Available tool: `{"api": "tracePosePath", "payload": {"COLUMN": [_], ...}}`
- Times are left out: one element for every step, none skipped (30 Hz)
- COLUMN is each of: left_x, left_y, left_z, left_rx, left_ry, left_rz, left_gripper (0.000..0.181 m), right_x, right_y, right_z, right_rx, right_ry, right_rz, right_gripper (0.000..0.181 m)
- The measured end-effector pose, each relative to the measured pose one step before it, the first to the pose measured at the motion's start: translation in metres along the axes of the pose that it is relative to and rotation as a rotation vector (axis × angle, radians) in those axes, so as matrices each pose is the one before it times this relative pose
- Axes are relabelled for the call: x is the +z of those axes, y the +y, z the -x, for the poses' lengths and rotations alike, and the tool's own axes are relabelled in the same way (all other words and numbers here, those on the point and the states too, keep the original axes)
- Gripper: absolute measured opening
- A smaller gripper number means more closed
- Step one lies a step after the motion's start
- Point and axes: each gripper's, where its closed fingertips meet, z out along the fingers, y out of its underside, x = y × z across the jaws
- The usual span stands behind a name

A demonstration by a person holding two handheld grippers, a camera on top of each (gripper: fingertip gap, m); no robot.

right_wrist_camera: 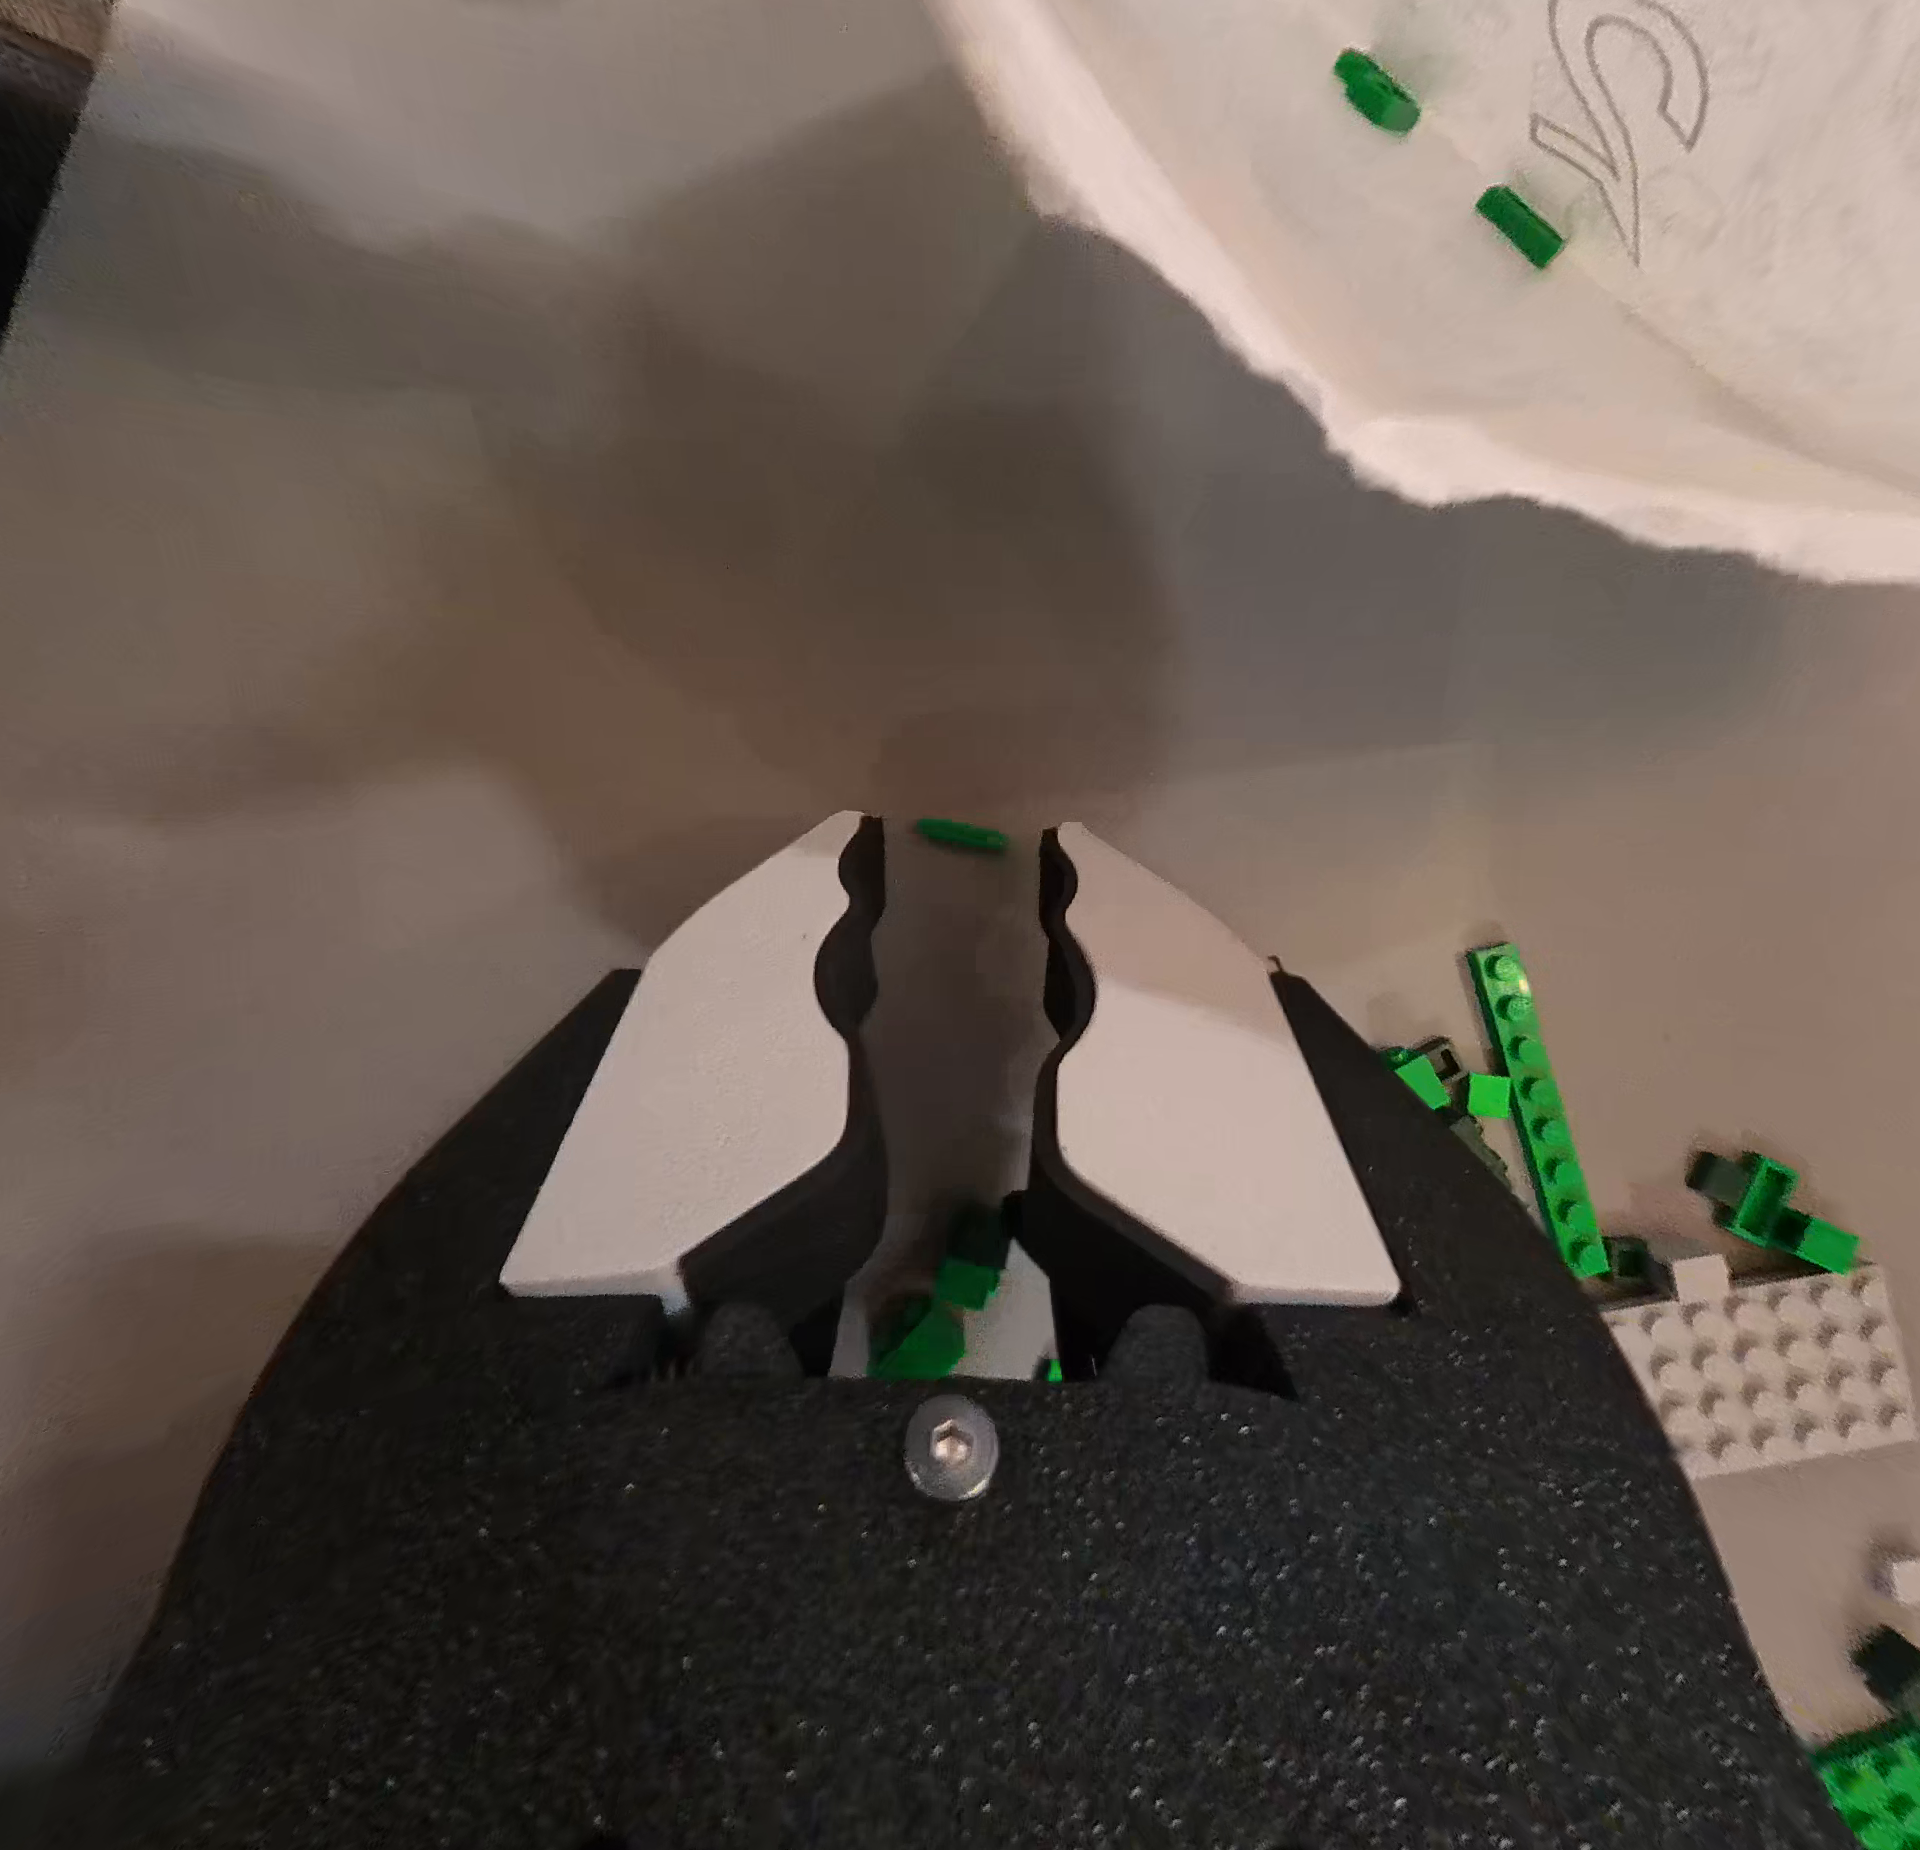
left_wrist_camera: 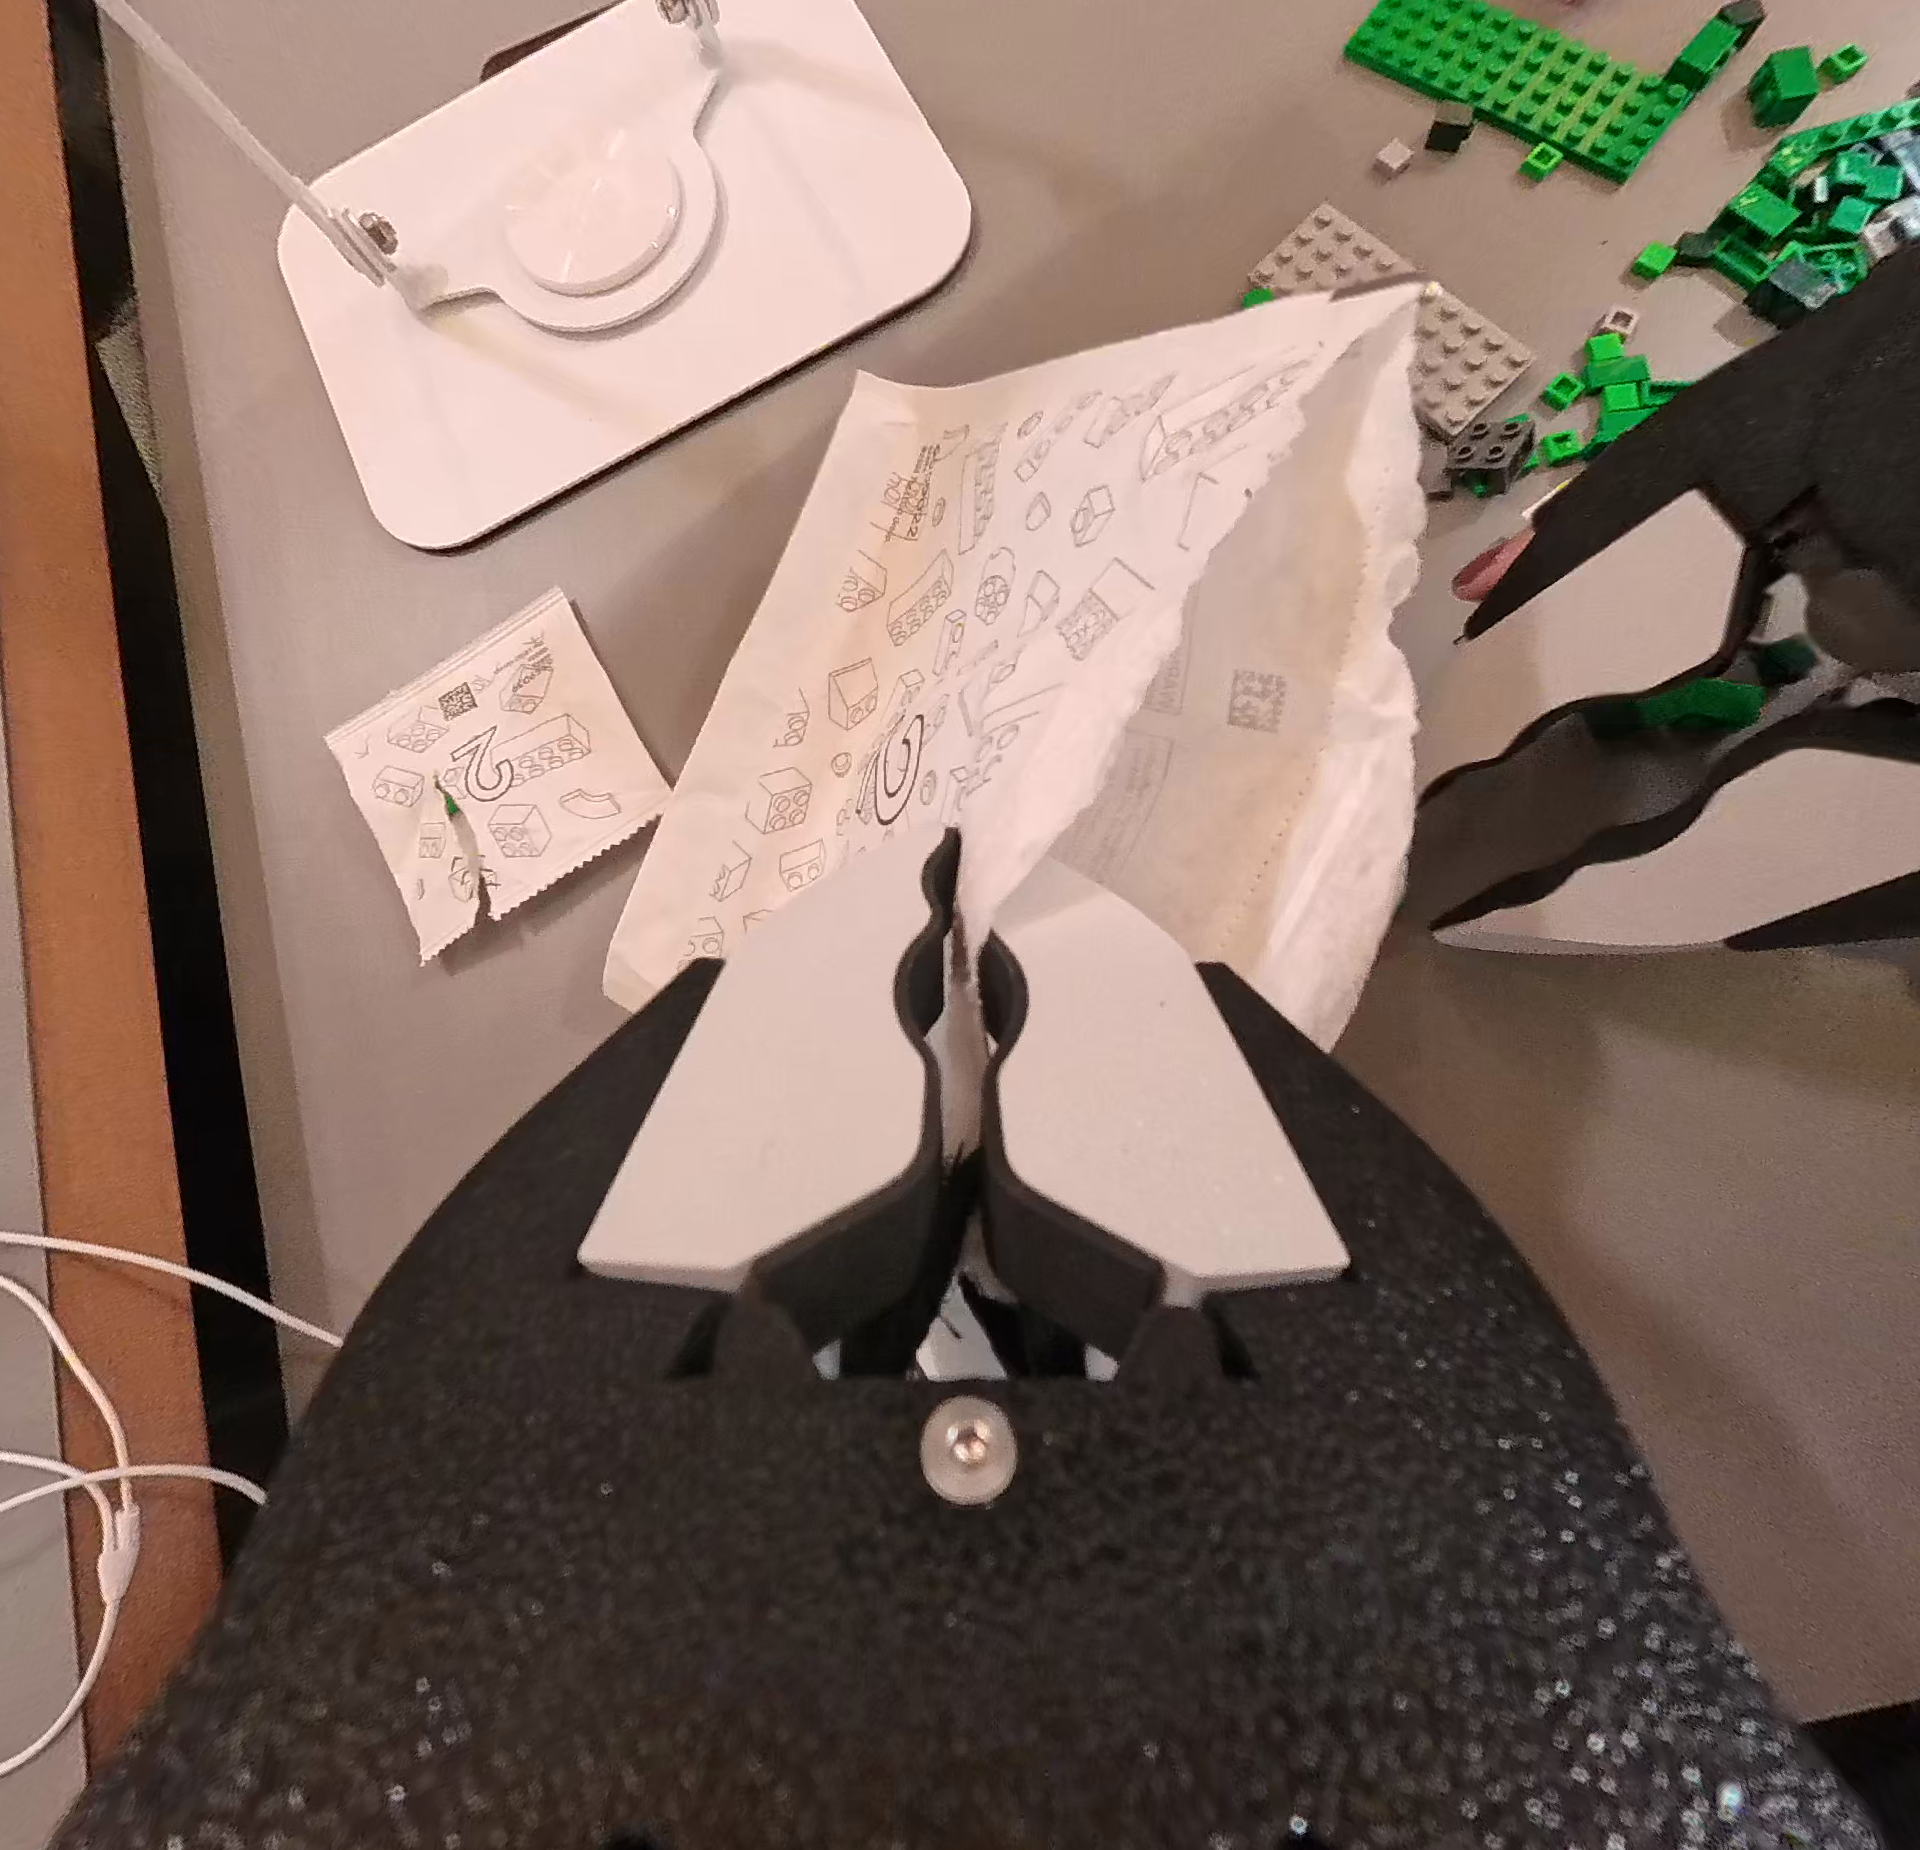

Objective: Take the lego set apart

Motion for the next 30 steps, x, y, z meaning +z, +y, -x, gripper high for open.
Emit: {"api": "tracePosePath", "payload": {"left_x": [0.00069,0.00047,0.00021,-0.00009,-0.00016,-0.00027,-0.00007,0.00001,0.00009,0.00017,0.00017,0.00014,0.00004,-0.00002,-0.00014,-0.00019,-0.00017,-0.00026,-0.00026,-0.00035,-0.00025,-0.00005,-0.00010,-0.00021,-0.00010,-0.00032,-0.00030,-0.00035,-0.00020,-0.00015], "left_y": [0.00075,0.00031,0.00004,-0.00015,-0.00018,0.00001,0.00012,0.00021,0.00014,0.00016,0.00013,0.00015,-0.00010,-0.00006,-0.00029,-0.00022,-0.00023,-0.00031,-0.00061,-0.00068,-0.00064,-0.00072,-0.00068,-0.00066,-0.00085,-0.00091,-0.00093,-0.00078,-0.00041,-0.00024], "left_z": [-0.00066,-0.00062,-0.00041,-0.00021,-0.00021,-0.00003,0.00001,-0.00003,0.00008,-0.00015,-0.00039,-0.00033,-0.00035,-0.00065,-0.00078,-0.00070,-0.00091,-0.00111,-0.00154,-0.00177,-0.00211,-0.00231,-0.00209,-0.00190,-0.00211,-0.00207,-0.00198,-0.00121,-0.00061,-0.00035], "left_rx": [0.0019,0.0014,0.0012,0.0011,-0.0001,-0.0003,-0.0005,-0.0011,-0.0008,-0.0002,0.0009,0.0017,0.0015,0.0015,0.0013,0.0017,0.0012,0.0014,0.0024,0.0032,0.0037,0.0035,0.0039,0.0037,0.0028,0.0028,0.0027,0.0023,0.0028,0.0017], "left_ry": [0.0026,0.0028,0.0008,-0.0001,0.0015,0.0013,0.0011,0.0016,0.0012,0.0012,0.0015,0.0008,0.0000,0.0021,0.0025,0.0024,0.0034,0.0045,0.0050,0.0066,0.0080,0.0087,0.0069,0.0063,0.0075,0.0079,0.0071,0.0027,-0.0011,-0.0003], "left_rz": [0.0050,0.0031,0.0011,-0.0007,-0.0011,-0.0005,0.0001,0.0005,0.0007,0.0010,0.0014,0.0013,0.0007,0.0003,-0.0007,-0.0007,-0.0002,-0.0005,-0.0021,-0.0023,-0.0016,-0.0015,-0.0020,-0.0016,-0.0031,-0.0036,-0.0037,-0.0027,-0.0011,-0.0006], "left_gripper": [0.000,0.000,0.000,0.000,0.000,0.000,0.000,0.000,0.000,0.000,0.000,0.000,0.000,0.000,0.000,0.000,0.000,0.000,0.000,0.000,0.000,0.000,0.000,0.000,0.000,0.000,0.000,0.000,0.000,0.000], "right_x": [0.00147,0.00140,0.00137,0.00123,0.00106,0.00095,0.00067,0.00071,0.00033,-0.00030,-0.00108,-0.00233,-0.00425,-0.00679,-0.00924,-0.01118,-0.01216,-0.01186,-0.01034,-0.00790,-0.00475,-0.00147,0.00106,0.00286,0.00408,0.00465,0.00460,0.00405,0.00318,0.00212], "right_y": [0.00154,0.00096,0.00012,-0.00034,-0.00019,0.00013,0.00067,0.00102,0.00082,0.00023,0.00014,-0.00035,-0.00169,-0.00368,-0.00639,-0.00984,-0.01294,-0.01468,-0.01525,-0.01462,-0.01201,-0.00714,-0.00181,0.00206,0.00361,0.00404,0.00333,0.00199,0.00127,0.00100], "right_z": [-0.00010,0.00018,0.00013,0.00016,0.00012,-0.00005,-0.00008,-0.00008,-0.00050,-0.00048,0.00018,0.00035,0.00088,0.00185,0.00257,0.00217,0.00156,0.00129,-0.00027,-0.00162,-0.00157,-0.00165,-0.00344,-0.00484,-0.00409,-0.00308,-0.00125,0.00032,0.00005,-0.00127], "right_rx": [-0.0015,0.0167,0.0234,0.0170,0.0065,-0.0009,-0.0035,-0.0044,-0.0057,-0.0075,-0.0060,-0.0051,-0.0074,-0.0100,-0.0139,-0.0195,-0.0254,-0.0251,-0.0180,-0.0129,-0.0128,-0.0153,-0.0216,-0.0281,-0.0276,-0.0224,-0.0162,-0.0066,-0.0004,-0.0049], "right_ry": [0.0001,-0.0067,-0.0092,-0.0075,-0.0031,0.0018,0.0033,0.0035,0.0068,0.0071,0.0037,0.0038,0.0052,0.0042,0.0056,0.0143,0.0217,0.0229,0.0281,0.0334,0.0303,0.0303,0.0424,0.0508,0.0454,0.0365,0.0215,0.0082,0.0081,0.0149], "right_rz": [0.0058,0.0061,0.0026,-0.0004,0.0000,0.0030,0.0073,0.0103,0.0088,0.0057,0.0052,0.0041,-0.0015,-0.0101,-0.0230,-0.0425,-0.0616,-0.0713,-0.0733,-0.0687,-0.0528,-0.0241,0.0068,0.0256,0.0301,0.0284,0.0213,0.0123,0.0088,0.0087], "right_gripper": [0.029,0.030,0.030,0.030,0.030,0.028,0.025,0.022,0.019,0.016,0.016,0.016,0.016,0.015,0.015,0.015,0.015,0.015,0.015,0.015,0.015,0.015,0.015,0.015,0.015,0.015,0.015,0.016,0.016,0.016]}}
